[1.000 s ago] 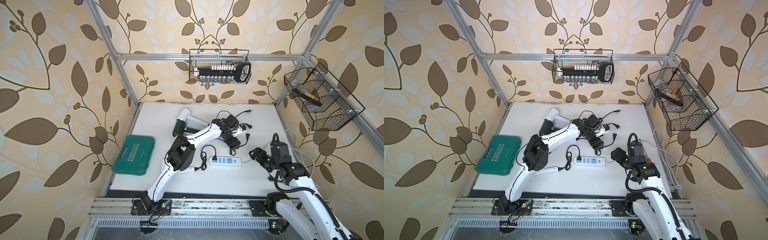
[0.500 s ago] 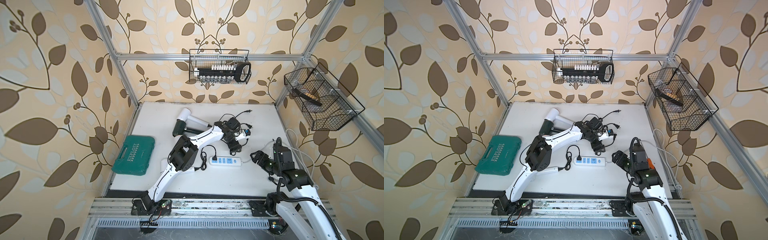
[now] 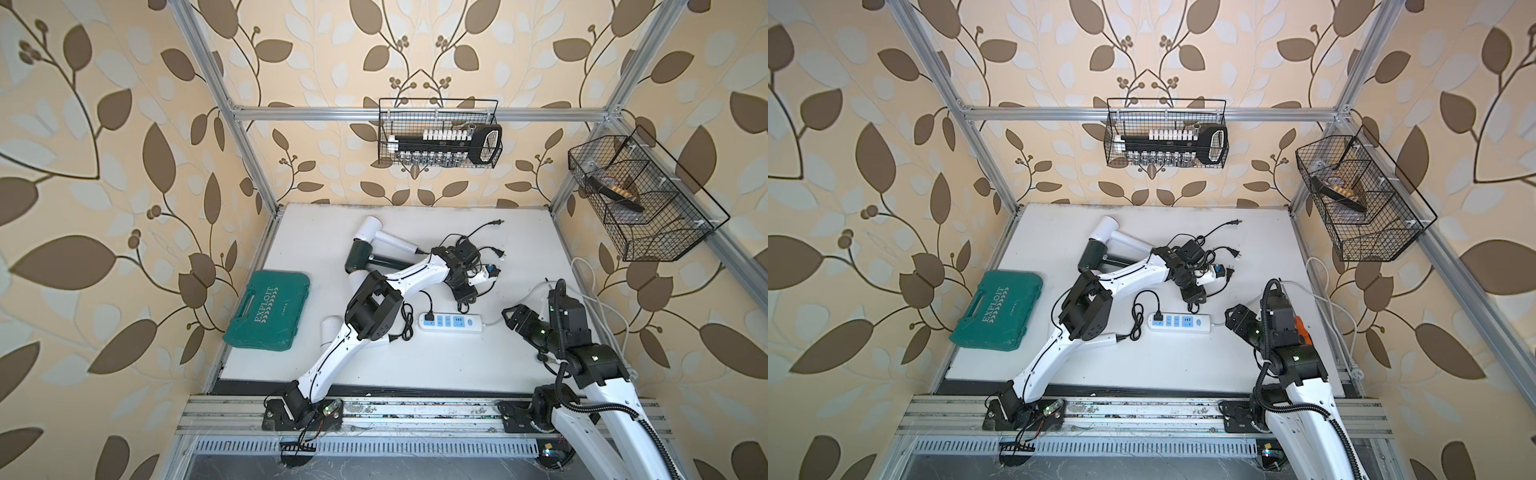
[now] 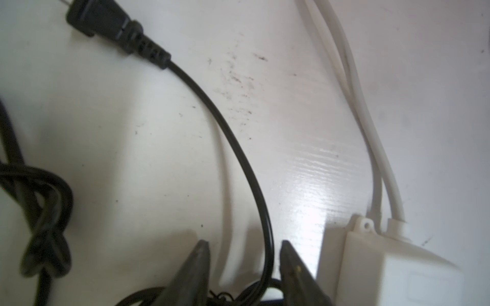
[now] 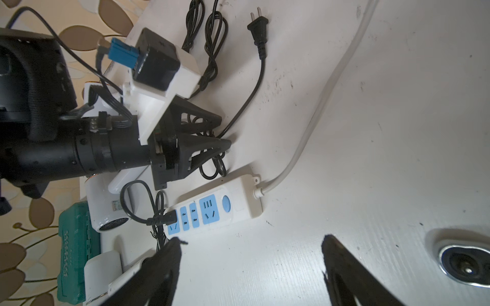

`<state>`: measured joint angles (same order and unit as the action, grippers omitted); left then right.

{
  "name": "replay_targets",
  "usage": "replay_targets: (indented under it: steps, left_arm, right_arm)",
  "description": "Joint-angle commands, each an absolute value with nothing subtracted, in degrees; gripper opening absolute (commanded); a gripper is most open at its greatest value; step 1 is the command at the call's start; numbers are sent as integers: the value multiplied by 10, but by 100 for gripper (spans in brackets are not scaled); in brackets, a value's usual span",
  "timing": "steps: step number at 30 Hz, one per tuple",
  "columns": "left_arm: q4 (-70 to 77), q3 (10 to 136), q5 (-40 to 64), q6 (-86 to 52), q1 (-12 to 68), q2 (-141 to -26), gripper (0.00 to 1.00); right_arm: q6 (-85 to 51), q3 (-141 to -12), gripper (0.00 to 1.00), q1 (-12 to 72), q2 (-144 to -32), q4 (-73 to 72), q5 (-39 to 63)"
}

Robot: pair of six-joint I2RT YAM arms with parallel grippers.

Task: Charge the blow dryers
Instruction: Pick up the plug from the center of the board.

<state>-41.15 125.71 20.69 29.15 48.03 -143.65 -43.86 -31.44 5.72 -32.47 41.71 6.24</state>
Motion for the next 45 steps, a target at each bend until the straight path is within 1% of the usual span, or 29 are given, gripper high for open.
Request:
replay_targets:
  steps: [1, 4, 8, 17, 22, 28, 31, 37, 39, 42, 45]
  left_arm:
    - [-434, 1273, 209, 297, 483, -1413, 24]
    - [-434, 1273, 186, 296, 483, -1401, 0]
    - [-425, 1257, 150, 286, 483, -1379, 0]
    - [-434, 1217, 151, 269, 483, -1313, 0]
    - [-471, 1222, 132, 273, 482, -1293, 0]
    - [-547, 1247, 181, 273, 473, -1273, 0]
    - [-574, 1253, 213, 263, 466, -1256, 0]
    - [-609, 1250, 275, 252, 462, -1214, 0]
    - [-619, 1247, 281, 244, 462, -1198, 0]
    - [-625, 1235, 277, 236, 455, -1174, 0]
    - [-630, 1215, 293, 246, 444, -1154, 0]
  right_arm:
    - [-446, -309, 82, 55, -314, 431, 69]
    - [-446, -308, 82, 55, -310, 433, 69]
    - [-440, -299, 82, 55, -312, 434, 64]
    - [-429, -286, 82, 55, -327, 427, 62]
    - [-408, -282, 79, 55, -356, 411, 42]
    - [-394, -291, 78, 72, -377, 397, 33]
    - [-396, -305, 78, 128, -393, 390, -12]
    - [-404, -339, 78, 289, -457, 354, -140]
    - [-396, -353, 79, 336, -483, 344, -180]
    - [-370, -376, 80, 369, -504, 339, -214]
    - [-323, -375, 79, 374, -493, 314, -208]
